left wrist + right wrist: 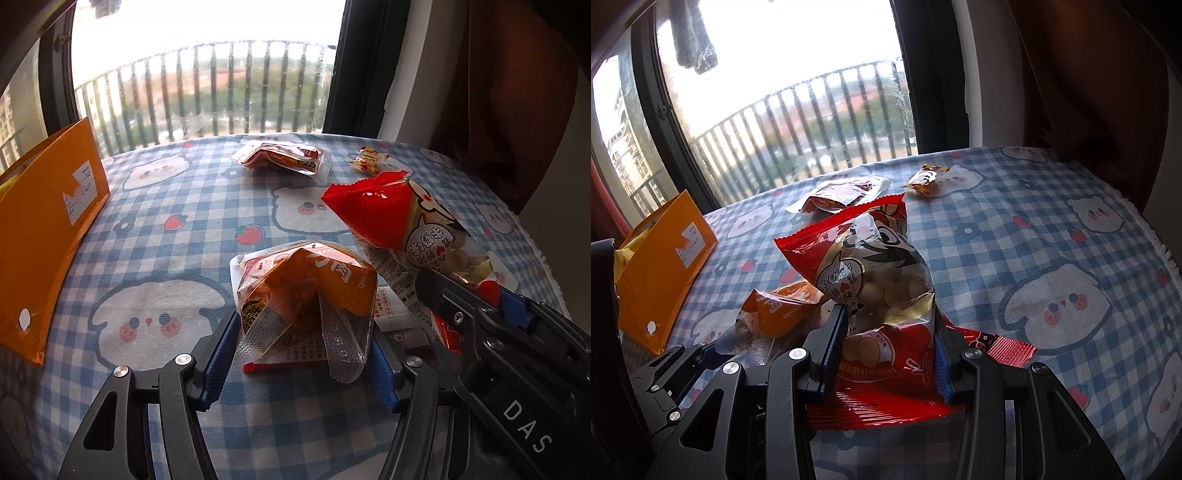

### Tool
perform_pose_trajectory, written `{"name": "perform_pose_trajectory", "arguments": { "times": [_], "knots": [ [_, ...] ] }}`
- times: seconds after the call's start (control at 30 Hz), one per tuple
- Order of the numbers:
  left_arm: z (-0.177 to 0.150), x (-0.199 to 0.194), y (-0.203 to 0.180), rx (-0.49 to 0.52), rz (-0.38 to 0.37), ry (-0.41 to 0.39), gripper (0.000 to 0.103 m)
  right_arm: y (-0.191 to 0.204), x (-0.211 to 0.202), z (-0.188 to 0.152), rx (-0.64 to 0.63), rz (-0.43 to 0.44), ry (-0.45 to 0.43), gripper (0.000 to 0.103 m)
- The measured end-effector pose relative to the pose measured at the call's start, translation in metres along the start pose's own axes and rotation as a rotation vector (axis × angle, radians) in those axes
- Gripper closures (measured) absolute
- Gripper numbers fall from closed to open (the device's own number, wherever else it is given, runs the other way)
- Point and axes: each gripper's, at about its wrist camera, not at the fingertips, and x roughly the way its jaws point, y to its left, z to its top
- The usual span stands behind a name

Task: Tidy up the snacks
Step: 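Grasp the orange-wrapped meat snack with the left tool while the right tool holds the peanut bag, then lift and carry both held snacks over the orange box with both tools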

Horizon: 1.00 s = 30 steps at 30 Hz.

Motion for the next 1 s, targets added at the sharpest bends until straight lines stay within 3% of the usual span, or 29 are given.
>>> {"name": "perform_pose_trajectory", "arguments": {
  "times": [0.47, 0.6, 0.67, 1.0],
  "knots": [
    [-0.049, -0.046, 0.060, -0.034, 0.033, 0.003, 0.037, 0.070, -0.022, -0.044, -0.072, 0.047, 0.016, 0.058],
    [-0.057, -0.049, 0.072, -0.037, 0.035, 0.023, 0.029, 0.085, -0.023, -0.052, -0.090, 0.054, 0.023, 0.058],
    [-0.058, -0.049, 0.075, -0.038, 0.019, 0.029, 0.018, 0.089, -0.023, -0.054, -0.095, 0.055, 0.027, 0.058],
    [-0.046, -0.032, 0.083, -0.073, -0.057, 0.058, 0.014, 0.087, -0.015, -0.046, -0.081, 0.010, 0.032, 0.058]
  ]
}}
